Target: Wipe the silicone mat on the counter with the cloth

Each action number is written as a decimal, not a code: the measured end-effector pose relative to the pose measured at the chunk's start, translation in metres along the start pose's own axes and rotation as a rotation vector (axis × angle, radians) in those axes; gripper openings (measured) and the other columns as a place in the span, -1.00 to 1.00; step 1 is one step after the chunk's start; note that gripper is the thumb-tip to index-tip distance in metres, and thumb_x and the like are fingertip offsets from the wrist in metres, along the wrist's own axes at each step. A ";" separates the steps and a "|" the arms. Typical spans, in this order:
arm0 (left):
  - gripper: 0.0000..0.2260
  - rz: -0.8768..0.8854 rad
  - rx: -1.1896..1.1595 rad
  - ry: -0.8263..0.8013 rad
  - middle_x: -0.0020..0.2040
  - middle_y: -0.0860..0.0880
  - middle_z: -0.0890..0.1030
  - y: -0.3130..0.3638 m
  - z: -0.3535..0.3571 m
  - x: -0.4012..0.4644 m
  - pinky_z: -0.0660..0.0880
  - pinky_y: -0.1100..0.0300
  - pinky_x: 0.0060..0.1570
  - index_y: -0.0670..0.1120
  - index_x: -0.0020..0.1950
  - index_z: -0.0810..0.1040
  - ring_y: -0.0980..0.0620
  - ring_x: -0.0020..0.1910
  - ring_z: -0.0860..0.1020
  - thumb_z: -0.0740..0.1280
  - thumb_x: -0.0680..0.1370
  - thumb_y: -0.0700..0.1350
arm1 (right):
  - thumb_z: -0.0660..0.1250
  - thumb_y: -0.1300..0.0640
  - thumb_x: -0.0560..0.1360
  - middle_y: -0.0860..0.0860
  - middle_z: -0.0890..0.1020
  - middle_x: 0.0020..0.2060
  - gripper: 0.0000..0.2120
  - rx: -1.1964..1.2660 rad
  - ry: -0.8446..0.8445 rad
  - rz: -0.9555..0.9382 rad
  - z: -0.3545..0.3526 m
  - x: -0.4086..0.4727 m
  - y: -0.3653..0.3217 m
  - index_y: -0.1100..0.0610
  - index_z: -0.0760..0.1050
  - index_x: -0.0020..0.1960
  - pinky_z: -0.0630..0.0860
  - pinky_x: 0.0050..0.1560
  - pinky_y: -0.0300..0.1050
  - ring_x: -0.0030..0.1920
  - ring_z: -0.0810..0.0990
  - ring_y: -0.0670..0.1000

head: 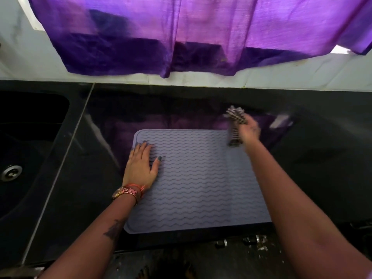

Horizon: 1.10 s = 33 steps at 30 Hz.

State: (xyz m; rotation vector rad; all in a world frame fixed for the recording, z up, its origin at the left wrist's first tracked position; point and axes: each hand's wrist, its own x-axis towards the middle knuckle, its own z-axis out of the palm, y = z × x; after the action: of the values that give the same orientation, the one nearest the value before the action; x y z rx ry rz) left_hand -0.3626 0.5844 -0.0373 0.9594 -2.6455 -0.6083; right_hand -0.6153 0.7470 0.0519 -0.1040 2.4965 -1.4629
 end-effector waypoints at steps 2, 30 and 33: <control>-0.33 -0.007 -0.003 0.004 0.50 -0.11 0.22 0.001 0.000 0.001 -0.05 0.08 0.51 -0.13 0.45 0.22 -0.06 0.50 0.11 -0.08 0.46 0.23 | 0.17 0.19 0.53 0.13 0.56 0.23 -0.60 -0.338 0.142 -0.011 -0.025 0.017 0.019 -0.09 0.44 0.31 0.43 0.17 -0.11 0.22 0.51 0.18; -0.38 0.004 -0.008 -0.002 0.50 -0.09 0.20 0.000 -0.001 0.000 -0.07 0.10 0.51 -0.12 0.46 0.20 -0.05 0.51 0.10 -0.02 0.48 0.19 | 0.29 0.15 0.52 0.06 0.57 0.24 -0.59 -0.079 0.009 -0.068 -0.019 -0.037 0.007 -0.11 0.42 0.34 0.40 0.26 -0.17 0.22 0.53 0.08; -0.39 0.000 -0.015 -0.004 0.50 -0.09 0.21 0.001 0.000 -0.001 -0.07 0.09 0.51 -0.11 0.46 0.20 -0.05 0.51 0.09 0.00 0.48 0.18 | 0.17 0.15 0.53 0.19 0.50 0.27 -0.54 -0.425 0.105 0.072 -0.045 -0.037 0.043 -0.24 0.36 0.34 0.38 0.29 -0.07 0.23 0.49 0.22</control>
State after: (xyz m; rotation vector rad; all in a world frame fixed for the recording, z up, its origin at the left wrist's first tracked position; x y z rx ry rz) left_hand -0.3620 0.5857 -0.0370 0.9554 -2.6402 -0.6301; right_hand -0.5884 0.8133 0.0422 -0.0126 2.8263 -0.9126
